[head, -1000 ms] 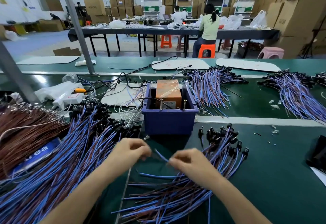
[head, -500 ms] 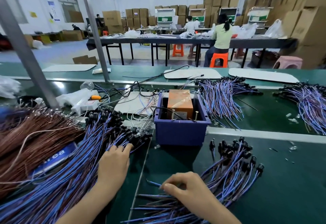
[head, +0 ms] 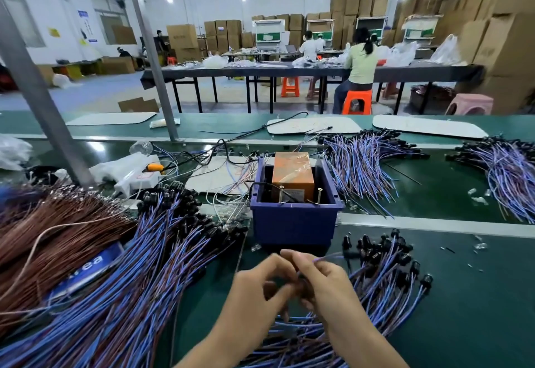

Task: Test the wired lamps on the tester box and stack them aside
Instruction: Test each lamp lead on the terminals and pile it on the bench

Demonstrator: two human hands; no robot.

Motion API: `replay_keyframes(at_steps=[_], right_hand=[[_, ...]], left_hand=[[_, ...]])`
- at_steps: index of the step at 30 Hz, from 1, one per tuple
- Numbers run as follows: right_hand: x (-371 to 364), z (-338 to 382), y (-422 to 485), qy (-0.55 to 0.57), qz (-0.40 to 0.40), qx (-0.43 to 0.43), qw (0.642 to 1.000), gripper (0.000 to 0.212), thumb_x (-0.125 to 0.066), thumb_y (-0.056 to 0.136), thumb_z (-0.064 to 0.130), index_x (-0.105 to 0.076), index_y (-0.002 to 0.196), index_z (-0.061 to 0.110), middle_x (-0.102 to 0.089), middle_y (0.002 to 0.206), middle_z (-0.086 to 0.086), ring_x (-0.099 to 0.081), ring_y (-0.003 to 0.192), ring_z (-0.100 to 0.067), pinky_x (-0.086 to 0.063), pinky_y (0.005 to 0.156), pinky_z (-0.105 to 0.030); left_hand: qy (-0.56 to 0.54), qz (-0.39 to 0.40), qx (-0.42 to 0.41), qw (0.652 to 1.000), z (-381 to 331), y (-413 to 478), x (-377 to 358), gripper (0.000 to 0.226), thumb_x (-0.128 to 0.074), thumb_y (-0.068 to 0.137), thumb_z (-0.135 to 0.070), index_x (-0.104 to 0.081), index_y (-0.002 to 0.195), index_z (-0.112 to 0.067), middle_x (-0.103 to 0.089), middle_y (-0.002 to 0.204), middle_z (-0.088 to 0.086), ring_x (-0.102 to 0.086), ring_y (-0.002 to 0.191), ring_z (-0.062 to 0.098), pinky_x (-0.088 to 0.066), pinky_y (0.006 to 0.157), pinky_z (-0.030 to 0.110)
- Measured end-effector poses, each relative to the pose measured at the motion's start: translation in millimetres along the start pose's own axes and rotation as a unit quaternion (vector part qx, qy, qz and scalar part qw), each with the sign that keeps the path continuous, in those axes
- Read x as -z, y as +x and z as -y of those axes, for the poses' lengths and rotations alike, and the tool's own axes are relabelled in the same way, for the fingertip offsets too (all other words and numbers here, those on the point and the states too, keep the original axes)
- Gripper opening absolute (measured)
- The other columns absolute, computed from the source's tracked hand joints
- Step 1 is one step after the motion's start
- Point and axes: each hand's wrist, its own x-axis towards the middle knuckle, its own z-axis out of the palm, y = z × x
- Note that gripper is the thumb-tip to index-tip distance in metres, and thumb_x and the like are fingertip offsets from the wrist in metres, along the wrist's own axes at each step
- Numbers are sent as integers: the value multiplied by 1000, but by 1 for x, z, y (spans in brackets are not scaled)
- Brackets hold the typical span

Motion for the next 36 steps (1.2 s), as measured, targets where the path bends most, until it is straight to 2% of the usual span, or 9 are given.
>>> replay_keyframes(at_steps=[7, 11, 16, 20, 22, 24, 27, 31, 36], right_hand=[[44, 7, 13, 22, -105, -11, 994, 34, -39, 102, 25, -65, 91, 6, -60, 53, -1, -46, 42, -10, -32, 45, -22], [90, 22, 24, -141, -166, 6, 976, 31, -37, 103, 18, -63, 94, 4, -39, 44, 3, -31, 34, -8, -26, 34, -18], [109, 26, 35, -431, -172, 3, 886, 24, -54, 96, 26, -59, 90, 4, -61, 69, -8, -58, 66, -22, -42, 64, -32], [92, 37, 23, -626, -225, -33, 746, 47, -51, 94, 50, -50, 67, 11, -50, 66, -3, -49, 59, -20, -42, 59, -30], [80, 44, 17, -647, -248, 11, 721, 51, -50, 92, 55, -53, 67, 11, -51, 66, -3, -50, 59, -21, -43, 58, -30], [66, 48, 14, -589, -229, 119, 765, 43, -56, 89, 53, -68, 81, 13, -65, 75, -3, -61, 70, -20, -51, 66, -31], [33, 50, 14, -389, -82, 208, 893, 22, -71, 84, 33, -74, 100, 19, -72, 77, 9, -65, 65, -1, -51, 60, -16], [10, 37, 32, -334, -47, 235, 911, 4, -71, 84, 17, -74, 87, 16, -69, 65, 4, -60, 52, -3, -54, 57, -24], [16, 24, 48, -162, -93, 171, 967, 18, -66, 88, 7, -70, 71, 11, -68, 58, -3, -59, 47, -14, -50, 48, -22]], left_hand=[[40, 87, 64, 993, 10, -7, 32, 21, -69, 86, -13, -69, 92, -33, -73, 81, -5, -58, 54, 7, -43, 51, 16], [106, 129, 70, 983, 17, -6, 62, 11, -72, 83, -13, -74, 80, -23, -66, 62, -8, -55, 55, 2, -43, 56, 15], [28, 76, 76, 994, 17, 5, 69, 13, -74, 80, -6, -76, 76, -18, -68, 62, 1, -57, 54, 6, -46, 54, 19], [-115, 48, 112, 986, 8, 14, 59, 12, -79, 67, -20, -76, 79, -17, -68, 67, 3, -61, 60, 9, -49, 57, 18], [-178, 19, 134, 975, 4, 23, 53, 13, -78, 64, -21, -76, 76, -16, -68, 68, 1, -62, 61, 7, -50, 56, 17], [-214, -8, 143, 966, -1, 35, 44, 5, -74, 74, -10, -75, 74, -15, -67, 67, 0, -61, 59, 6, -50, 55, 17], [-245, -18, 144, 959, -9, 53, 29, 9, -68, 83, -4, -72, 81, -11, -67, 66, -2, -60, 59, 3, -50, 56, 15], [-273, -31, 151, 950, -15, 72, 10, 10, -67, 84, -6, -71, 80, -15, -71, 68, -3, -64, 61, 3, -51, 58, 15], [-288, -101, 182, 935, -7, 88, 0, 8, -70, 84, -9, -72, 82, -17, -70, 65, -8, -60, 57, 2, -51, 60, 15]])
